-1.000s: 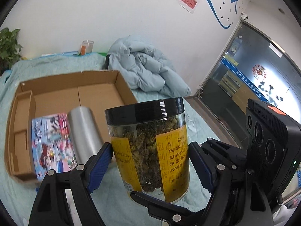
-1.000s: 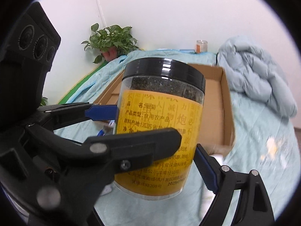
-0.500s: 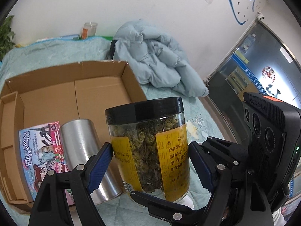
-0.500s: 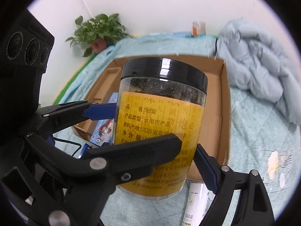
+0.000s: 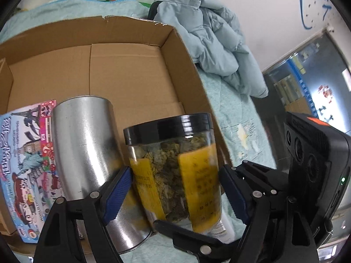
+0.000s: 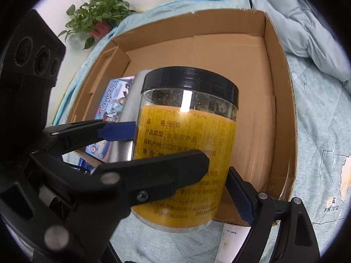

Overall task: Organize rigid objects
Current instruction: 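Lower the held jar into the box beside the silver can and release, then move both grippers to the white spray bottle and grasp it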

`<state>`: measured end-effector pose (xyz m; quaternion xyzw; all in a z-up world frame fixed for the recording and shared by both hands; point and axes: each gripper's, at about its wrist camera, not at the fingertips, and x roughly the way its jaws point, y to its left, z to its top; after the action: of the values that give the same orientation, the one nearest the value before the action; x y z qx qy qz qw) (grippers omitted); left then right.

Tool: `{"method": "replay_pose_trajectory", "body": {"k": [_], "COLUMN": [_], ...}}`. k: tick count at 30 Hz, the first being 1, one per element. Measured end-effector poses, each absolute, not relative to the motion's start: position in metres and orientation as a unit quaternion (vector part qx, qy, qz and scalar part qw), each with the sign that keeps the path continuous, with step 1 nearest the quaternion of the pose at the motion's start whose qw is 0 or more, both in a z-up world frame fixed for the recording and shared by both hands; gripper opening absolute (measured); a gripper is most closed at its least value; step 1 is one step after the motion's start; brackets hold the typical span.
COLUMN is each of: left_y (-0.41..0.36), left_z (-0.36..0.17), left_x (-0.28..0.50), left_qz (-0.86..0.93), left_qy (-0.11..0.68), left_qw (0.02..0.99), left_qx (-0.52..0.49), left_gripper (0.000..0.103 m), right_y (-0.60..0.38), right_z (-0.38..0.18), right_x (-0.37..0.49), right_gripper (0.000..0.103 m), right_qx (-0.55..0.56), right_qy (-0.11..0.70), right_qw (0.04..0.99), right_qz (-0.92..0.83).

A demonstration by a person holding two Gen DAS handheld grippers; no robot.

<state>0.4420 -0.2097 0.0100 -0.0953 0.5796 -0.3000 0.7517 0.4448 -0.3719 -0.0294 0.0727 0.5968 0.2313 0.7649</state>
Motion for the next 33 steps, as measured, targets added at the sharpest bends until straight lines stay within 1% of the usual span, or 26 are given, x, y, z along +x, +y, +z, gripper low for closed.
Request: {"method": "replay_pose_trajectory", "body": {"k": [1, 4, 7, 10, 12, 14, 15, 16, 17, 20, 23, 25, 26, 27, 28, 29, 30, 31, 33], "left_y": [-0.210, -0.204, -0.191, -0.170, -0.148, -0.129, -0.122, -0.113, -0.105, -0.091, -0.085, -0.075, -0.070, -0.069, -0.067, -0.065, -0.063, -0.062, -0.061], "left_z": [0.010, 0.011, 0.019, 0.035, 0.050, 0.070, 0.077, 0.086, 0.095, 0.106, 0.103, 0.097, 0.094, 0.091, 0.088, 0.082, 0.077, 0.074, 0.075], "left_x": [0.442, 0.439, 0.431, 0.419, 0.405, 0.379, 0.369, 0.354, 0.335, 0.294, 0.259, 0.237, 0.223, 0.215, 0.208, 0.202, 0.199, 0.196, 0.185], "left_qz": [-0.299, -0.297, -0.292, -0.268, -0.254, -0.228, -0.217, -0.195, -0.168, -0.124, -0.111, -0.096, -0.100, -0.107, -0.116, -0.129, -0.135, -0.130, -0.112], "left_qy": [0.582, 0.587, 0.577, 0.551, 0.516, 0.469, 0.453, 0.427, 0.394, 0.341, 0.325, 0.320, 0.315, 0.313, 0.319, 0.340, 0.356, 0.357, 0.341], "left_qw": [0.750, 0.746, 0.755, 0.785, 0.813, 0.849, 0.862, 0.881, 0.902, 0.932, 0.939, 0.943, 0.944, 0.943, 0.940, 0.931, 0.923, 0.923, 0.932], "left_qx": [-0.096, -0.102, -0.104, -0.095, -0.093, -0.079, -0.073, -0.063, -0.051, -0.019, 0.007, 0.001, -0.012, -0.021, -0.030, -0.041, -0.052, -0.057, -0.050], "left_gripper": [0.077, 0.072, 0.072, 0.072, 0.072, 0.077, 0.085, 0.097, 0.102, 0.103, 0.102, 0.101, 0.090, 0.076, 0.036, 0.002, 0.002, 0.002, 0.008], "right_y": [-0.372, -0.376, -0.376, -0.373, -0.373, -0.372, -0.372, -0.372, -0.371, -0.362, -0.349, -0.350, -0.351, -0.353, -0.350, -0.350, -0.353, -0.355, -0.360], "right_z": [-0.032, -0.043, -0.046, -0.042, -0.030, -0.011, 0.005, 0.014, 0.023, 0.033, 0.027, 0.024, 0.023, 0.022, 0.021, 0.021, 0.021, 0.021, 0.023], "right_x": [0.447, 0.451, 0.450, 0.444, 0.433, 0.414, 0.397, 0.385, 0.370, 0.323, 0.296, 0.279, 0.273, 0.266, 0.260, 0.255, 0.251, 0.251, 0.244], "right_gripper": [0.087, 0.087, 0.088, 0.089, 0.092, 0.094, 0.094, 0.095, 0.097, 0.099, 0.099, 0.099, 0.098, 0.096, 0.075, 0.038, 0.025, 0.022, 0.023], "right_qx": [0.072, 0.083, 0.083, 0.072, 0.060, 0.041, 0.025, 0.014, 0.003, -0.012, -0.020, -0.003, 0.005, 0.007, 0.002, -0.008, -0.013, -0.010, 0.000], "right_qy": [0.600, 0.610, 0.614, 0.601, 0.580, 0.540, 0.502, 0.476, 0.448, 0.394, 0.377, 0.367, 0.362, 0.357, 0.351, 0.350, 0.354, 0.354, 0.341], "right_qw": [0.764, 0.757, 0.753, 0.767, 0.785, 0.812, 0.840, 0.859, 0.877, 0.904, 0.915, 0.922, 0.924, 0.927, 0.931, 0.933, 0.932, 0.933, 0.937], "right_qz": [0.227, 0.220, 0.222, 0.211, 0.212, 0.216, 0.203, 0.190, 0.175, 0.164, 0.141, 0.128, 0.125, 0.117, 0.105, 0.086, 0.070, 0.064, 0.068]}}
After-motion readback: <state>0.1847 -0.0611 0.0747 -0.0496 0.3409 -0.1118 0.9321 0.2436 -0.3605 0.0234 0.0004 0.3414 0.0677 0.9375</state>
